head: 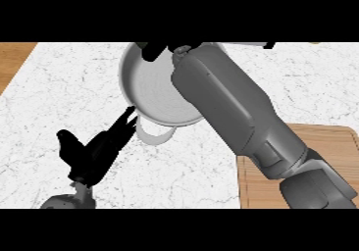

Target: Pick the squash from the cutting board and place it in the pot

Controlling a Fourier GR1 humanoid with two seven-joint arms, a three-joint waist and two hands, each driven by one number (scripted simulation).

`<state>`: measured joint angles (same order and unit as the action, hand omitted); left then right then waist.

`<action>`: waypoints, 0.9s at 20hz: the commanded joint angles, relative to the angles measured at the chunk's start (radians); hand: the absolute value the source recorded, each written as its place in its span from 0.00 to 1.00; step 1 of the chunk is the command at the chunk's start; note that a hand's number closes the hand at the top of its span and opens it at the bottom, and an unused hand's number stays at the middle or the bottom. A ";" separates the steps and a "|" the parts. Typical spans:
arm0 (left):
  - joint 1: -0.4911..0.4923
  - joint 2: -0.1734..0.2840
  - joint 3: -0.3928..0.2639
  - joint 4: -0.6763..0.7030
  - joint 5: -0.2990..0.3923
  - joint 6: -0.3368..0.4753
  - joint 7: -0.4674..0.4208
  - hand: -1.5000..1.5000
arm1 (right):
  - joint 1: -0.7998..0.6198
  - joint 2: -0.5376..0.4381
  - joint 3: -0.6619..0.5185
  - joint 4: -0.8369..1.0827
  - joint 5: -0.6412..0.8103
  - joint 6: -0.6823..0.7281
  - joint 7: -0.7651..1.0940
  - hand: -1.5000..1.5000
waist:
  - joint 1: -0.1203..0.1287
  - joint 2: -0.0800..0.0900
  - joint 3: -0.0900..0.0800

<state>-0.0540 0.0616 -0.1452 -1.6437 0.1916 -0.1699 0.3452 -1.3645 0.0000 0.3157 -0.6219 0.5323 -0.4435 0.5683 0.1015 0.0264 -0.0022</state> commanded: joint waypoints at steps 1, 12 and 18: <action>-0.038 -0.011 -0.001 0.023 0.012 -0.009 0.005 0.50 | 0.009 0.000 -0.033 0.065 -0.132 -0.082 -0.063 0.00 | 0.014 0.008 0.000; -0.048 0.000 -0.006 0.028 -0.001 -0.022 0.011 0.50 | 0.048 0.000 -0.077 0.052 -0.450 -0.265 -0.364 0.00 | 0.044 0.009 0.001; 0.027 -0.009 -0.022 0.021 -0.027 -0.015 -0.046 0.50 | 0.028 0.000 -0.104 0.166 -0.451 -0.373 -0.492 0.00 | 0.000 -0.001 0.001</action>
<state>-0.0697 0.0487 -0.1558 -1.6168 0.1751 -0.1744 0.3279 -1.3236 -0.0001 0.2213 -0.5145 0.0973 -0.7545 0.1405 0.1238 0.0333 -0.0011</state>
